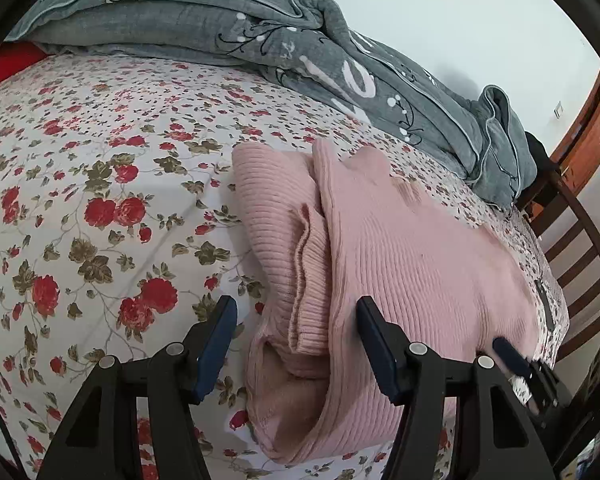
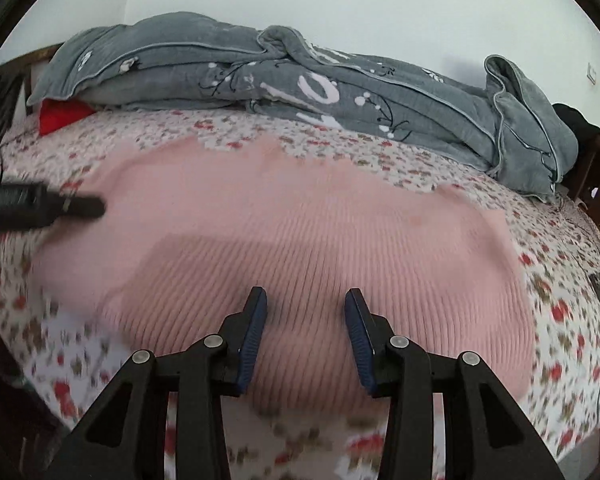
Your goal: Fold small clothes
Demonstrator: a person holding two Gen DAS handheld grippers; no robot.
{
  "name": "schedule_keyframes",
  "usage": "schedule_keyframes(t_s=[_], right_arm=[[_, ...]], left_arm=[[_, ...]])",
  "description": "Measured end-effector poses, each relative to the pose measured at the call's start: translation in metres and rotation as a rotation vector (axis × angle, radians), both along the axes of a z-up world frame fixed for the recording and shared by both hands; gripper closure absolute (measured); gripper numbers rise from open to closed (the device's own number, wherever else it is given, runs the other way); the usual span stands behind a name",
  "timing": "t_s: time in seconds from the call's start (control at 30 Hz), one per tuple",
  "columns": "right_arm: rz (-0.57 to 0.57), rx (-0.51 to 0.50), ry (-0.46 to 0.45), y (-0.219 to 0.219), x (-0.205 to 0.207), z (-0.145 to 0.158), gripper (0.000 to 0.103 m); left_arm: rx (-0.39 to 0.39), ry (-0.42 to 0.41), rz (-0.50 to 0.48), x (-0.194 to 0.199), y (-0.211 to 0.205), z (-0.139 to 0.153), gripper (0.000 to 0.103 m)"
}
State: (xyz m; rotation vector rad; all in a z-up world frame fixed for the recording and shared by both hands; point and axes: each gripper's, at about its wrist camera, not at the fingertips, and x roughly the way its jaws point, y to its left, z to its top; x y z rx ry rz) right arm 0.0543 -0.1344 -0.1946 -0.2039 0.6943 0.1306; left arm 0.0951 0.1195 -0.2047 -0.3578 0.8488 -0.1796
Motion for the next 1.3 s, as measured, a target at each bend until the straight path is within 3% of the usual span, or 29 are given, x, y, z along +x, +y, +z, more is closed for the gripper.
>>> schedule_keyframes(t_s=[0.2, 0.43, 0.6, 0.73, 0.77, 0.87, 1.07, 1.3], right_arm=[[-0.032, 0.043, -0.035, -0.007, -0.010, 0.008, 0.062], [-0.043, 0.076, -0.032, -0.005, 0.017, 0.009, 0.062], [-0.028, 0.024, -0.052, 0.002, 0.015, 0.003, 0.062], [-0.017, 0.033, -0.028, 0.000, 0.014, 0.003, 0.061], [-0.013, 0.038, -0.026, -0.001, 0.013, 0.003, 0.061], [0.003, 0.043, -0.019, -0.003, 0.009, 0.001, 0.060], [0.043, 0.075, -0.039, -0.025, -0.011, 0.015, 0.060], [-0.024, 0.110, -0.141, -0.090, -0.033, 0.046, 0.060]], left_arm=[[0.003, -0.006, -0.013, -0.004, 0.000, 0.000, 0.043], [-0.021, 0.003, -0.005, -0.002, -0.002, -0.002, 0.043], [-0.029, 0.011, 0.011, 0.006, -0.009, -0.002, 0.044], [-0.068, 0.019, 0.057, 0.014, -0.009, -0.003, 0.059], [-0.076, 0.018, 0.064, 0.015, -0.009, -0.002, 0.068], [-0.097, 0.014, 0.071, 0.016, -0.008, 0.009, 0.078], [-0.052, -0.014, 0.057, 0.016, -0.018, 0.035, 0.080], [-0.062, -0.075, 0.009, 0.022, -0.051, 0.085, 0.082]])
